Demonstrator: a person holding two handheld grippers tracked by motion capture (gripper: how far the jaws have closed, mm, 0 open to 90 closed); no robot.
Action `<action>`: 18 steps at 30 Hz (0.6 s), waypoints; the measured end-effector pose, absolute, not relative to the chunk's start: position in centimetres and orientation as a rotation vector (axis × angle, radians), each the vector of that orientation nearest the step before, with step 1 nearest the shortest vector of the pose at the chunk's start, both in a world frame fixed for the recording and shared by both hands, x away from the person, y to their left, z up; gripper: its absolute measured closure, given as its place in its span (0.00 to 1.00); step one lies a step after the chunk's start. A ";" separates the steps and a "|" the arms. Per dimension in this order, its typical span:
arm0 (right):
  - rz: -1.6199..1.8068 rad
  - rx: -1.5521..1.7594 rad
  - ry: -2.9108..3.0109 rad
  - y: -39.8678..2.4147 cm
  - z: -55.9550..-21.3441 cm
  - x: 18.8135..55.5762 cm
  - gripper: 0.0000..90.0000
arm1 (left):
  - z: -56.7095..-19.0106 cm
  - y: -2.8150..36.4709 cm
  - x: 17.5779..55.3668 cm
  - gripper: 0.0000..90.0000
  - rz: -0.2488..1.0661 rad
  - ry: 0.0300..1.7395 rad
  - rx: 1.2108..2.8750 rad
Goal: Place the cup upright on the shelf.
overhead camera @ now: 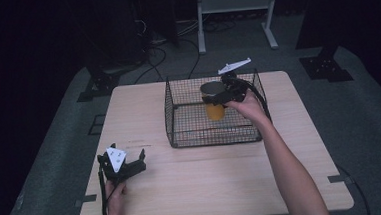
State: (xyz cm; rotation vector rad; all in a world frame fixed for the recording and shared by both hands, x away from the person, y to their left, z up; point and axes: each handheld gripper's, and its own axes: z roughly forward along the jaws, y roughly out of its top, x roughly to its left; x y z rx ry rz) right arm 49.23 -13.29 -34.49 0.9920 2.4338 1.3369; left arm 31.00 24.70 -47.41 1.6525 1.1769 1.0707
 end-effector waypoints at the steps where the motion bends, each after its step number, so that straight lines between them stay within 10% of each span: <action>1: 1.329 0.995 2.436 -13.2 -34.8 49.5 0.12 | -47.4 24.7 31.0 0.00 1.071 1.177 1.652; 18: 1.135 1.029 2.472 -12.6 -38.4 51.9 0.12 | -47.4 24.7 31.0 0.00 1.070 1.176 1.653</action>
